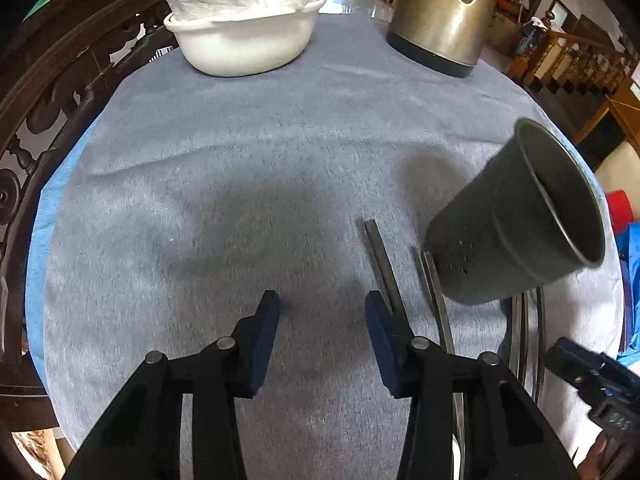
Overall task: Organize utensils
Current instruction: 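Move the left tool toward the chopsticks while the right tool approaches them too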
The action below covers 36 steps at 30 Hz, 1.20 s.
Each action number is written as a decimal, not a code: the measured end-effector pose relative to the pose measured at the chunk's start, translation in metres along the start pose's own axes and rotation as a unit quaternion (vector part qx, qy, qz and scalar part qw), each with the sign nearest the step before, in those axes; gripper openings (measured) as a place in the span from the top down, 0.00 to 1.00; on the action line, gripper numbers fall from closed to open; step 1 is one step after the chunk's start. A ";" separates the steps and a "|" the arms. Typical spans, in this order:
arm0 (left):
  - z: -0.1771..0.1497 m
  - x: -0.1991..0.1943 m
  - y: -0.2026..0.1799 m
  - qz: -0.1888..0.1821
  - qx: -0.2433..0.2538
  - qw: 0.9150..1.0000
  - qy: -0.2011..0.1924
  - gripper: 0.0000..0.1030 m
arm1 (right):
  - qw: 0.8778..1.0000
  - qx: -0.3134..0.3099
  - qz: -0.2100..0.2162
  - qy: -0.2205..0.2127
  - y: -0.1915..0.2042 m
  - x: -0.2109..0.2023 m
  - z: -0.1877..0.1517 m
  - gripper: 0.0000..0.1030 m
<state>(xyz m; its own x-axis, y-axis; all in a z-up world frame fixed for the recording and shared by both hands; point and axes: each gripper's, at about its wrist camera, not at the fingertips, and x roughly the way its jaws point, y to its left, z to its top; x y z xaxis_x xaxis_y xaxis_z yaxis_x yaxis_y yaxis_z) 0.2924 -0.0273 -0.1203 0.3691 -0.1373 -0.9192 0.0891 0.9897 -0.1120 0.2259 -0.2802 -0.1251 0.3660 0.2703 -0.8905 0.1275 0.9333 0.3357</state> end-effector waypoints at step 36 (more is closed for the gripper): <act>0.020 0.008 0.003 -0.095 -0.023 0.995 0.006 1.00 | 0.998 0.031 0.056 0.008 -0.011 0.004 0.008 0.86</act>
<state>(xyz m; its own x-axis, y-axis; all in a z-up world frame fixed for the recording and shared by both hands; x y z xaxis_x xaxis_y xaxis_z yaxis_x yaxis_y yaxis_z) 0.3144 -0.0265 -0.1203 0.3390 -0.3226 -0.8837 0.1135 0.9465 -0.3020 0.2330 -0.2909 -0.1302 0.3664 0.3766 -0.8508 0.1429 0.8808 0.4514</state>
